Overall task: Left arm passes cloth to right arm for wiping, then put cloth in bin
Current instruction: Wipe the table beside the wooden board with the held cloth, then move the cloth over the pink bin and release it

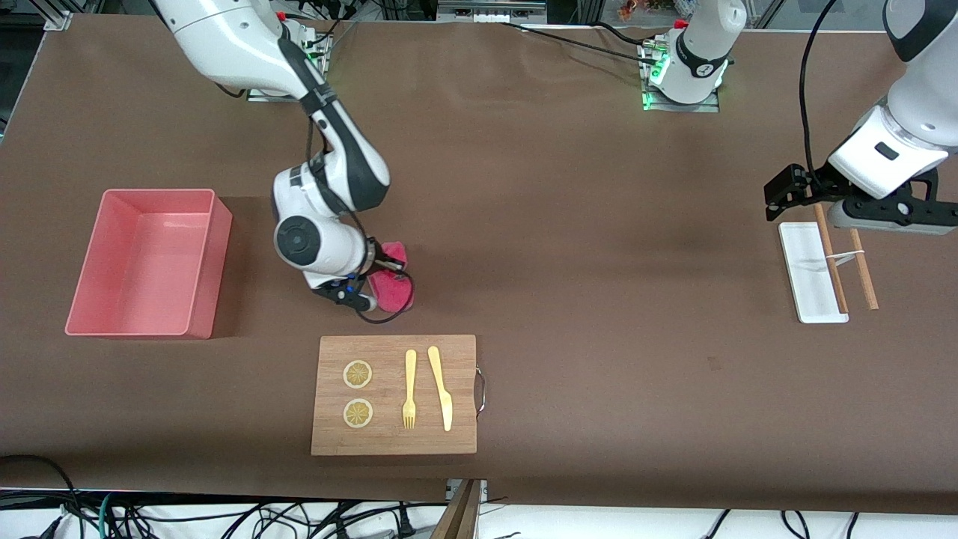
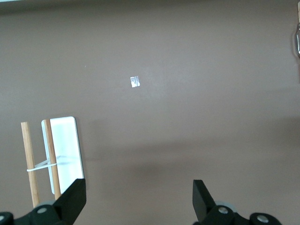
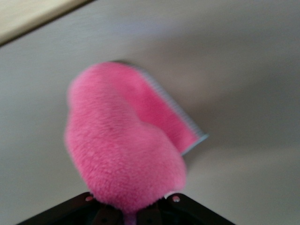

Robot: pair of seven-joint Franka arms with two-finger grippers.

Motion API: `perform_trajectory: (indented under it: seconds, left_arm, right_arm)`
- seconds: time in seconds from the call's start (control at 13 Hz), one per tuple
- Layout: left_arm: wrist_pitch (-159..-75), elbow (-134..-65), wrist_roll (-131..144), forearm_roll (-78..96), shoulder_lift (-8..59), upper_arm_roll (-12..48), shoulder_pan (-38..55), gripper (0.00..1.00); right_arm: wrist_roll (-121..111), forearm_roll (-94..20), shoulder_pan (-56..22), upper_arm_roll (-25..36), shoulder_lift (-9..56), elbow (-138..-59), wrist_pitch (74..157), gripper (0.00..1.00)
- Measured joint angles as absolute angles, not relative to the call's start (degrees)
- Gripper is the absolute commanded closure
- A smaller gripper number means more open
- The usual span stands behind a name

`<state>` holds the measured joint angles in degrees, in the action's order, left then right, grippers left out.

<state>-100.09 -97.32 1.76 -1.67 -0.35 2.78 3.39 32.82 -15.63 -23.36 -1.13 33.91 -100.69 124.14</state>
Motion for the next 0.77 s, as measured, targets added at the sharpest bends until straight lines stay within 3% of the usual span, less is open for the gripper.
perform_trajectory:
  seconds: [0.31, 0.77]
  left_arm:
    - [-99.3, -98.5, 1.7, -1.7, -1.6, 2.4, 3.4, 0.0]
    - [-98.9, -98.5, 1.7, -1.7, -1.6, 2.4, 3.5, 0.0]
  right_arm:
    - [16.3, -15.3, -16.1, 0.9, 31.0, -107.2, 124.7, 1.0]
    - [-2.0, -5.6, -8.2, 5.4, 25.5, -111.6, 124.7, 1.0]
